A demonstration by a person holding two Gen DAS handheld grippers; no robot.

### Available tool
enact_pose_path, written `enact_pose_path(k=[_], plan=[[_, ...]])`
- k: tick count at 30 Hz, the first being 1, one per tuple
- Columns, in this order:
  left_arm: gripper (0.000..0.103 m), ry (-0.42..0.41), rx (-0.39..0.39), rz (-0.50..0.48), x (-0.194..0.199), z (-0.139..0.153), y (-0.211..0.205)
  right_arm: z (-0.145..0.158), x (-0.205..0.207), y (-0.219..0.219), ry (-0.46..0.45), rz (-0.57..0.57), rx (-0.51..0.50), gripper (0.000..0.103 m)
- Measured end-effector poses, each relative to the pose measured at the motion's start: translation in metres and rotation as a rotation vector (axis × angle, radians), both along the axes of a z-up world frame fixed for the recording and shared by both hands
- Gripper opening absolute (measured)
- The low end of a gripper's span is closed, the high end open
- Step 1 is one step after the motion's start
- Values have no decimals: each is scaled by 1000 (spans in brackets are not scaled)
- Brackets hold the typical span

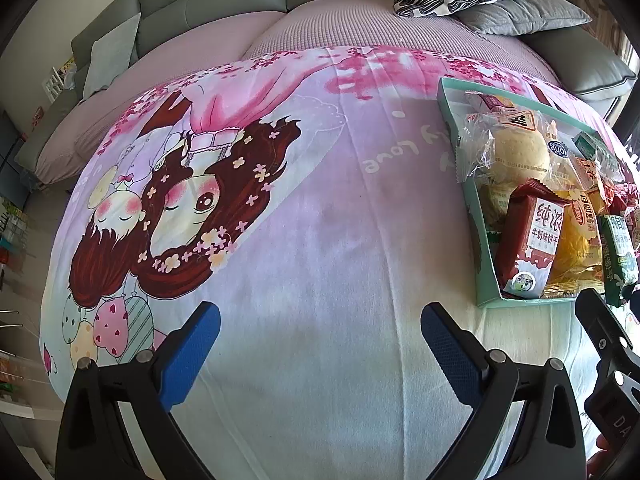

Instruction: Organize snacks

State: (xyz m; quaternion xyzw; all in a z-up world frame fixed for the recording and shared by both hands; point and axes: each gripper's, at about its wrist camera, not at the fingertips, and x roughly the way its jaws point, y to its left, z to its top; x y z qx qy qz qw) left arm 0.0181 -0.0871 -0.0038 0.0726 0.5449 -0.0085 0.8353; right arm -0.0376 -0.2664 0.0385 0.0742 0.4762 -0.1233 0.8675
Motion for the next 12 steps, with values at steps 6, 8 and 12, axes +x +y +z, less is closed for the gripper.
enact_pose_path(k=[6, 8, 12], plan=[[100, -28, 0, 0, -2, 5, 0, 0, -1, 0, -1, -2, 2, 103], [100, -41, -7, -3, -3, 7, 0, 0, -1, 0, -1, -3, 2, 103], [100, -43, -17, -2, -3, 8, 1, 0, 0, 0, 0, -2, 1, 103]])
